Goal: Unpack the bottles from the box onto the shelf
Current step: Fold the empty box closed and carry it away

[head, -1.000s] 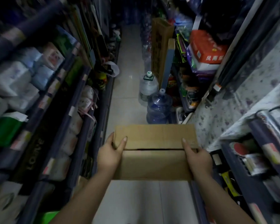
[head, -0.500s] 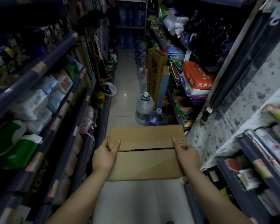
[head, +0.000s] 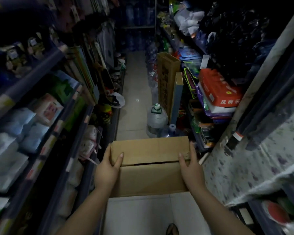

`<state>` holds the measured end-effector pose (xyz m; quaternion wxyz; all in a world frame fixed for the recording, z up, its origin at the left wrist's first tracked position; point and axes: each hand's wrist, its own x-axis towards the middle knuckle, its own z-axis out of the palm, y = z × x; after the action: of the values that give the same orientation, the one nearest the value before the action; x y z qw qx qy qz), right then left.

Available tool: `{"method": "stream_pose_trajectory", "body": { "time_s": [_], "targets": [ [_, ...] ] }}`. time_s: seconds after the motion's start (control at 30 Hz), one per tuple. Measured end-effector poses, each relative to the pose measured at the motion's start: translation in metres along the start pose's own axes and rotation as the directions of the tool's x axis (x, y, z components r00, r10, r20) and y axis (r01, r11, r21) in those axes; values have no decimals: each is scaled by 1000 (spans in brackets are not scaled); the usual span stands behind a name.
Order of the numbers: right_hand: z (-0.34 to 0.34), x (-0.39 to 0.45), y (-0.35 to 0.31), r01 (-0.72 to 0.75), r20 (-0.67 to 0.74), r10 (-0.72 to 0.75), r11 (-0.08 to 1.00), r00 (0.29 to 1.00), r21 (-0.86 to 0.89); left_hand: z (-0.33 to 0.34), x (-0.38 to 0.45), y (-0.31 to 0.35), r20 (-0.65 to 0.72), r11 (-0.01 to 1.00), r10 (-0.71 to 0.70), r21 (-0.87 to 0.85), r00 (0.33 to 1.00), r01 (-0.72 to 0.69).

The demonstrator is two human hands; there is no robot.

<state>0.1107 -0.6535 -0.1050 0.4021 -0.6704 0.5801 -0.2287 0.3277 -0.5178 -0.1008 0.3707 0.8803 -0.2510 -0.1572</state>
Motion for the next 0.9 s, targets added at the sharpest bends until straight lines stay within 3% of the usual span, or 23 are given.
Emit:
{"method": "stream_pose_trajectory", "body": {
  "time_s": [0.37, 0.6, 0.9],
  "targets": [
    [2, 130, -10, -55, 116, 69, 992, 991, -117, 59, 83, 37, 9, 989, -91, 118, 996, 89],
    [25, 167, -22, -55, 155, 67, 995, 986, -78, 68, 122, 34, 14, 978, -150, 148, 989, 146],
    [66, 216, -42, -108, 158, 121, 990, 980, -88, 80, 205, 24, 97, 989, -133, 70, 986, 127]
  ]
}}
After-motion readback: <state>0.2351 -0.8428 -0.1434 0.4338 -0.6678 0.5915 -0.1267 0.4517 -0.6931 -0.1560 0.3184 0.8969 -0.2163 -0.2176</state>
